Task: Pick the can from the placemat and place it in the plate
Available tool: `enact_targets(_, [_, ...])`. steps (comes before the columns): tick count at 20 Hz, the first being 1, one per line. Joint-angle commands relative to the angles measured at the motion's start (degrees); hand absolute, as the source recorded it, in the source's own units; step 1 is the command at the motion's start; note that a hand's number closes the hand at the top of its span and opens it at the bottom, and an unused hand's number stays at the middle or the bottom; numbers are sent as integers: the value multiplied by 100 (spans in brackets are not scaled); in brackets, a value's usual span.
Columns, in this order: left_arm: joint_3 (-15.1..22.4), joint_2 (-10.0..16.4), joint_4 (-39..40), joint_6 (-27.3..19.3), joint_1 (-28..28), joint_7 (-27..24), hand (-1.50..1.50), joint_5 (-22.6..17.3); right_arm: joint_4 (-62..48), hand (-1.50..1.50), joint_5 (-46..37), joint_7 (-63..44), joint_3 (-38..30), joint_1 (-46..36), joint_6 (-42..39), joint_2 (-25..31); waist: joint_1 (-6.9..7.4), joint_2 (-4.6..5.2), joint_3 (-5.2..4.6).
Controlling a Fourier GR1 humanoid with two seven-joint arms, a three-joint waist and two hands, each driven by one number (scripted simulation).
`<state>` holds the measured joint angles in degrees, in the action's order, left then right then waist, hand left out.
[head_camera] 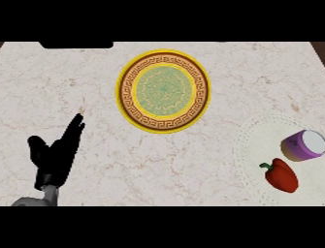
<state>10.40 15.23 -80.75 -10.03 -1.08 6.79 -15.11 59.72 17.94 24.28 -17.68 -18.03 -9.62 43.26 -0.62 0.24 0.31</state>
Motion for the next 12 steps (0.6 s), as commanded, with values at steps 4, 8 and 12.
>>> enact_targets(4, [89, -18, -205, 231, 67, 506, 0, -76, -1187, -150, -232, 1155, -368, 307, -1257, 870, 86, -14, -25])
enact_targets(8, [227, -137, -233, 55, 95, 476, 0, 88, -695, -150, -1138, 715, 425, 479, -1307, 1415, 114, -17, -31])
enact_targets(12, [171, -195, -82, 37, 159, 296, 0, 135, -280, -150, -1708, 580, 951, 629, -1558, 1695, 88, -25, -36])
